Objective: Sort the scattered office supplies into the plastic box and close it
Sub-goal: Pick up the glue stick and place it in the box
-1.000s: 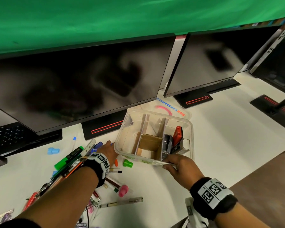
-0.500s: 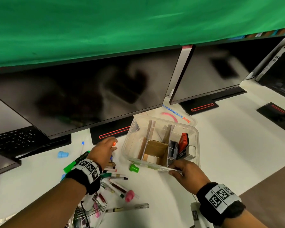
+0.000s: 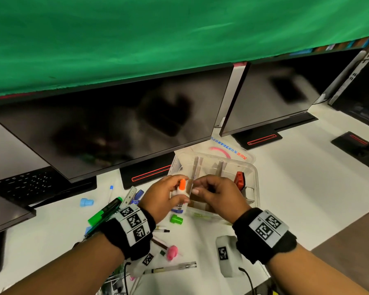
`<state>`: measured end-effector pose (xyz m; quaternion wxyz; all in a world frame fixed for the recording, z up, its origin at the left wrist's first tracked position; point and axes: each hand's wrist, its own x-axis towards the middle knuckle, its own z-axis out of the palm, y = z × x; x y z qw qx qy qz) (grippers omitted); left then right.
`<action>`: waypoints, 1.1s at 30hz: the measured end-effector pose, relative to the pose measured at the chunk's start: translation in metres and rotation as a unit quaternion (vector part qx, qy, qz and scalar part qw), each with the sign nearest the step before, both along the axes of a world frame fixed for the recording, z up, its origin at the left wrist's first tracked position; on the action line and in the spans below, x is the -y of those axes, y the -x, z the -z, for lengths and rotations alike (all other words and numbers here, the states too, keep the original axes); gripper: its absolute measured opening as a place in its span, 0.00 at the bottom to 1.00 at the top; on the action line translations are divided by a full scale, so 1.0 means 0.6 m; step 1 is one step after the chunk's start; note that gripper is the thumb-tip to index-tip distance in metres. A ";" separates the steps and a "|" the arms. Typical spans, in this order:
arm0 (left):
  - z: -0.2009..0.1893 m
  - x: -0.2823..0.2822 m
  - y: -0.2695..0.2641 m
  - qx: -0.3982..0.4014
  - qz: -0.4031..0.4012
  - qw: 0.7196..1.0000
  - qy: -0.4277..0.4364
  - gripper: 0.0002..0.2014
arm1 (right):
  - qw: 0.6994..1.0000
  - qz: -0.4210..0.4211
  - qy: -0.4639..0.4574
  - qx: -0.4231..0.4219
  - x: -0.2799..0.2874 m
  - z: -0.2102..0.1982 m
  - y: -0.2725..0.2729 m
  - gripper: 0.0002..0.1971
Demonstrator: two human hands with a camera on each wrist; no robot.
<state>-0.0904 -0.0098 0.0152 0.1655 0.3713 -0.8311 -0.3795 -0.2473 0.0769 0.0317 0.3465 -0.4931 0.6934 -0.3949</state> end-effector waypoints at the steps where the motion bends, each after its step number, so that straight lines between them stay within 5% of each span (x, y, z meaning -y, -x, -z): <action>1: 0.000 -0.005 0.006 0.001 0.008 1.000 -0.016 0.30 | 1.000 0.001 0.007 0.012 0.004 -0.004 -0.006 0.06; 8: 0.007 -0.020 0.033 -0.024 0.050 0.997 -0.057 0.47 | 0.997 0.007 -0.023 -0.068 -0.003 -0.027 -0.005 0.08; 11: 0.006 -0.012 0.029 -0.003 0.063 0.997 -0.045 0.41 | 0.995 0.048 -0.028 -0.086 -0.013 -0.050 0.023 0.08; 13: 0.011 0.003 0.019 0.092 0.103 0.989 0.043 0.32 | 0.988 0.079 -0.015 -0.130 -0.022 -0.067 0.052 0.04; 15: 0.022 0.019 0.008 0.203 0.165 0.954 0.146 0.22 | 0.972 0.082 -0.010 -0.220 -0.033 -0.075 0.082 0.02; 19: 0.041 0.024 -0.002 0.288 0.192 0.920 0.183 0.16 | 0.941 0.023 -0.054 -0.333 -0.051 -0.036 0.094 0.05; 26: 0.055 0.024 -0.002 0.277 0.165 0.937 0.138 0.15 | 0.933 -0.028 -0.172 -0.314 -0.039 0.071 0.074 0.09; 33: 0.073 0.025 -0.005 0.258 0.157 0.942 0.148 0.16 | 0.934 -0.012 -0.206 -0.292 -0.020 0.088 0.079 0.11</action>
